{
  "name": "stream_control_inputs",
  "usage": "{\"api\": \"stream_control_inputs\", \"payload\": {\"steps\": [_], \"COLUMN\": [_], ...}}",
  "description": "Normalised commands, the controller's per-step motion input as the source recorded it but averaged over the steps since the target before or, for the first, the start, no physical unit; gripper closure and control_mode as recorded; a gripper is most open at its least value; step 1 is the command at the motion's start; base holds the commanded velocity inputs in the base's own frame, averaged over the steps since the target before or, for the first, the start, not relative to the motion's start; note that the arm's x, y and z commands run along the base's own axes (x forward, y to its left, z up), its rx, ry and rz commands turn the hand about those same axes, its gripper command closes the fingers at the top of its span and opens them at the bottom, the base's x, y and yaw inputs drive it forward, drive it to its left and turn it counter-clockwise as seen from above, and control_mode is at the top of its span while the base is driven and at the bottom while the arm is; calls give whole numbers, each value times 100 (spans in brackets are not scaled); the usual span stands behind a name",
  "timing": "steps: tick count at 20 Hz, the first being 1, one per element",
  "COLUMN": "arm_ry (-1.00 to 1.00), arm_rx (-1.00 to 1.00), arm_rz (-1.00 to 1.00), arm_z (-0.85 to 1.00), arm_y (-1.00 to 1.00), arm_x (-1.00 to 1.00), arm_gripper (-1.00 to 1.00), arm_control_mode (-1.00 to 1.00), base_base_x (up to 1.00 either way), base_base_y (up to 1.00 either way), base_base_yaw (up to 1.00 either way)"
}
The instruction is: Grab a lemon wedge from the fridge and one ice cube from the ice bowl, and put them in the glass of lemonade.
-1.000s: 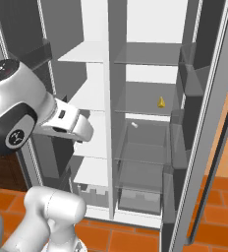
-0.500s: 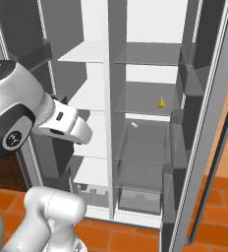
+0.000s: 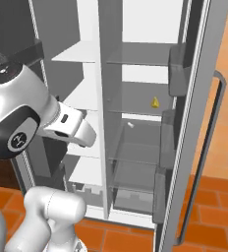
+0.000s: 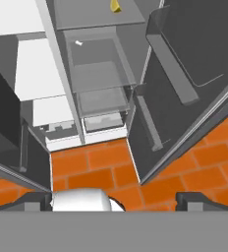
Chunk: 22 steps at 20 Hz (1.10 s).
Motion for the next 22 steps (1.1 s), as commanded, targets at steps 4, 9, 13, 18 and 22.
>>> {"api": "stream_control_inputs", "payload": {"steps": [4,9,13,18,22], "arm_ry": [0,0,0,0,0], "arm_rx": [0,0,0,0,0], "arm_rz": [0,0,0,0,0], "arm_z": [0,0,0,0,0], "arm_y": [0,0,0,0,0], "arm_x": [0,0,0,0,0], "arm_gripper": [-100,-100,-100,-100,-100], "arm_control_mode": [100,100,100,100,100], "base_base_x": [4,23,74,75,72], "base_base_y": [-22,-35,-35,-47,-52], "base_base_yaw": [26,23,9,4,1]}}
